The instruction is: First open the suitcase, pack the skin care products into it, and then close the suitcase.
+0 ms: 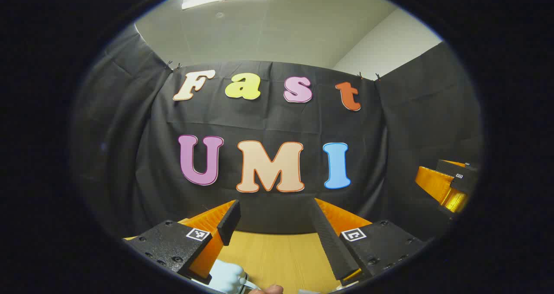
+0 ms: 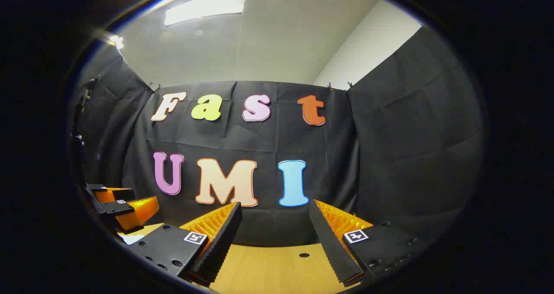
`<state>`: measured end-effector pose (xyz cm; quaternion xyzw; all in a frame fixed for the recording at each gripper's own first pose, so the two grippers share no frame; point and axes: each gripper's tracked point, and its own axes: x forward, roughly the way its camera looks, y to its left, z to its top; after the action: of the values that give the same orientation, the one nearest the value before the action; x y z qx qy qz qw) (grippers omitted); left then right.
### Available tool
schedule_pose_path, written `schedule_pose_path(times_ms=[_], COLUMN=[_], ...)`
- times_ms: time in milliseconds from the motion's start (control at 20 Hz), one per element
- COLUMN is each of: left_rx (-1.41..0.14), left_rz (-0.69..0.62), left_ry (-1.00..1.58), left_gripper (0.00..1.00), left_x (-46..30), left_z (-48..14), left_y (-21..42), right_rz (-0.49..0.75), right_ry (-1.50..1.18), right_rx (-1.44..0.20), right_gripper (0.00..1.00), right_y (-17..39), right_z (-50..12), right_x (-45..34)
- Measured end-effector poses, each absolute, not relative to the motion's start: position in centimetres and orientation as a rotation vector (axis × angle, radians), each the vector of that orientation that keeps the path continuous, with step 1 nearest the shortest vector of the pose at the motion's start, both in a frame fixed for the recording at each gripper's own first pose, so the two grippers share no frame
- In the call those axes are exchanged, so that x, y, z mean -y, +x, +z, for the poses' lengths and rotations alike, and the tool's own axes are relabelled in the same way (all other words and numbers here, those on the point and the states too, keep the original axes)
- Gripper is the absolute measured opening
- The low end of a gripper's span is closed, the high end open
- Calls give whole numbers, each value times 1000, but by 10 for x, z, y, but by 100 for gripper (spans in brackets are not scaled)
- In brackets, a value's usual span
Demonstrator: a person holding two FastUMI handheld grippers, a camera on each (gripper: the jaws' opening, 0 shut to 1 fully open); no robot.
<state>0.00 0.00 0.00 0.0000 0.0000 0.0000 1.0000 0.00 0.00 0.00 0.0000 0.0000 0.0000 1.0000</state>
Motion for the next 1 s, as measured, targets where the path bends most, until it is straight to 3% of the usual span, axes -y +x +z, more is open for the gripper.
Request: schedule_pose_path(times_ms=[600,1000], left_rx=[-56,-343], left_rz=[113,118], left_ry=[-9,52], left_gripper=[94,95], left_x=[-6,-51], left_z=[-32,-135], left_y=[-8,-26], right_rz=[127,32], right_ry=[29,72], right_rx=[-33,-100], right_gripper=[98,98], right_y=[10,12], right_z=[-27,-51], right_x=[12,19])
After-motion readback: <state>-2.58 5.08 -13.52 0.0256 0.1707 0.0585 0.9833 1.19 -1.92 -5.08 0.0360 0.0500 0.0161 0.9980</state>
